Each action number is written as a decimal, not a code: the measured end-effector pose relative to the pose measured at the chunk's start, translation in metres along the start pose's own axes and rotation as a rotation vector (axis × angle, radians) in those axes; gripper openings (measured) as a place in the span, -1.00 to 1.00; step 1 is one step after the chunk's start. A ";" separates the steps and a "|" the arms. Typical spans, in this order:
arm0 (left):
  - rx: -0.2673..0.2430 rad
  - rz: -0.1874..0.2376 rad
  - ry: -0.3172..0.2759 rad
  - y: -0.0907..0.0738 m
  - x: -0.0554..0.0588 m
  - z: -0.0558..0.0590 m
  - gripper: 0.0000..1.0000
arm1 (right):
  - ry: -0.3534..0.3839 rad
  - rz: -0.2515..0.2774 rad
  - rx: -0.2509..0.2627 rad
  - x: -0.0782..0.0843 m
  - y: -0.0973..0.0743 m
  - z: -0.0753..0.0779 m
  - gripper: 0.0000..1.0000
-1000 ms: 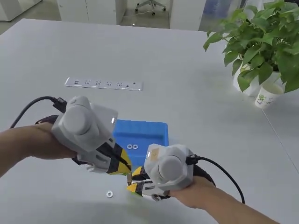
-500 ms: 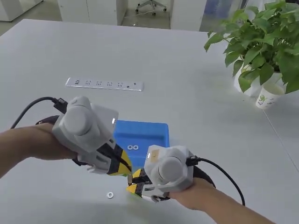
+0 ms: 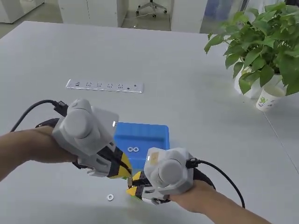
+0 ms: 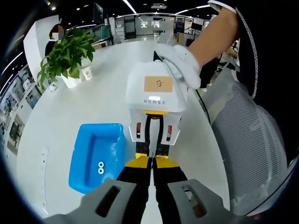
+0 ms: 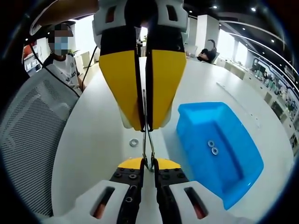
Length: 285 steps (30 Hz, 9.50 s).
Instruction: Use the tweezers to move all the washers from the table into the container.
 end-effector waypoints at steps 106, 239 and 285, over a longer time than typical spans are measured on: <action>-0.083 0.008 0.034 0.011 -0.023 -0.089 -0.89 | 0.012 -0.002 0.067 -0.008 -0.033 0.097 -0.78; -0.031 -0.114 0.007 -0.036 0.019 0.028 -0.90 | -0.026 0.021 -0.070 -0.027 0.030 -0.018 -0.75; -0.025 -0.098 -0.027 -0.033 0.024 0.022 -0.90 | 0.008 0.018 -0.095 -0.028 0.038 -0.016 -0.79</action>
Point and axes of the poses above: the centre of the closed fingertips' face, and the gripper's own axes: y roughly forward along the fingers, z roughly to its right, x roughly out of its underside, the point moved 9 cm from there along -y, roughly backward along the fingers, and after that the axes turned 10 degrees about -x, right-handed, at the moved point
